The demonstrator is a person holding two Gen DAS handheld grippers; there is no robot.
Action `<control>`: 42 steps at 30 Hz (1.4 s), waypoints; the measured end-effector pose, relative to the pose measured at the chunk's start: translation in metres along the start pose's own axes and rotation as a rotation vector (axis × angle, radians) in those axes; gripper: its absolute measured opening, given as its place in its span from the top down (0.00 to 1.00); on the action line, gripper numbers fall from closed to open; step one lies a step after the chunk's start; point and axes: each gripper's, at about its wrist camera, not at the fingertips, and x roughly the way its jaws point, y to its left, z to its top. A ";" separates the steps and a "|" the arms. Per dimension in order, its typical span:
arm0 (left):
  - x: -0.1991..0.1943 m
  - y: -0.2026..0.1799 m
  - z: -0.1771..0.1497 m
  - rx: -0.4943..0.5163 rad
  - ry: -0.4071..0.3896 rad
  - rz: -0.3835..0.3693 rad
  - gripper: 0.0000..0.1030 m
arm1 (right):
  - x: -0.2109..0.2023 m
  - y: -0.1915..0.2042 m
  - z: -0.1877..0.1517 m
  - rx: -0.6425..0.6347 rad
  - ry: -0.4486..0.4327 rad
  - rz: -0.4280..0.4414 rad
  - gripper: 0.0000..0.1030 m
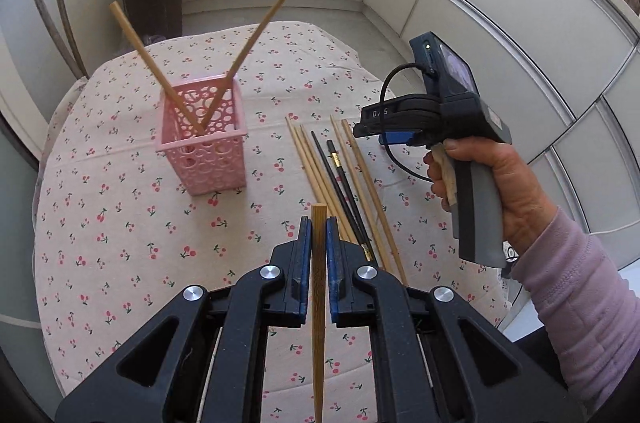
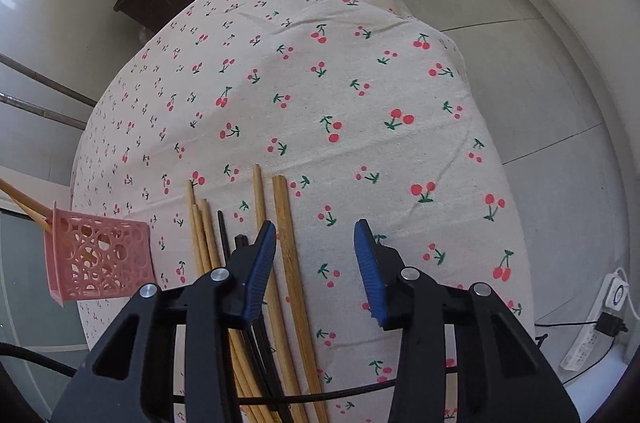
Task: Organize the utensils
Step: 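Close the left gripper on a chopstick and lift it, then carry the chopstick with the left gripper over the pink holder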
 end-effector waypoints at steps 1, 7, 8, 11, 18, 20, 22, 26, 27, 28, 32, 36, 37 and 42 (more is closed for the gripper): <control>-0.003 0.003 0.000 -0.009 -0.006 -0.002 0.93 | 0.004 0.003 0.000 -0.006 0.007 -0.005 0.61; -0.014 0.012 0.000 -0.022 -0.028 0.006 0.93 | 0.009 0.014 0.002 -0.050 -0.019 -0.075 0.65; -0.014 0.012 0.000 -0.021 -0.030 0.009 0.93 | 0.010 0.017 0.000 -0.070 -0.028 -0.093 0.65; -0.016 0.011 0.001 -0.022 -0.039 0.009 0.93 | 0.014 0.033 -0.008 -0.152 -0.065 -0.190 0.65; -0.019 0.011 0.001 -0.024 -0.048 0.010 0.93 | 0.008 0.035 -0.022 -0.169 -0.093 -0.149 0.93; -0.019 0.013 0.000 -0.032 -0.049 0.017 0.93 | 0.002 0.027 -0.025 -0.136 -0.098 -0.100 0.93; -0.022 0.016 0.001 -0.044 -0.056 0.016 0.93 | -0.008 0.021 -0.029 -0.120 -0.120 -0.061 0.93; -0.031 0.019 0.003 -0.061 -0.088 0.017 0.93 | -0.045 0.019 -0.034 -0.124 -0.193 -0.018 0.93; -0.032 0.020 0.003 -0.064 -0.094 0.017 0.93 | -0.055 0.018 -0.037 -0.127 -0.212 -0.006 0.93; -0.034 0.020 0.003 -0.068 -0.100 0.016 0.93 | -0.067 0.017 -0.040 -0.128 -0.231 0.007 0.93; -0.043 0.021 0.004 -0.086 -0.145 0.021 0.93 | -0.109 0.018 -0.052 -0.146 -0.299 0.045 0.93; -0.058 0.019 0.005 -0.090 -0.183 0.012 0.93 | -0.145 0.018 -0.063 -0.163 -0.335 0.097 0.93; -0.062 0.018 0.005 -0.088 -0.193 0.014 0.93 | -0.150 0.020 -0.066 -0.171 -0.341 0.107 0.93; -0.071 0.013 0.001 -0.081 -0.202 0.018 0.93 | -0.184 0.024 -0.086 -0.208 -0.361 0.158 0.93</control>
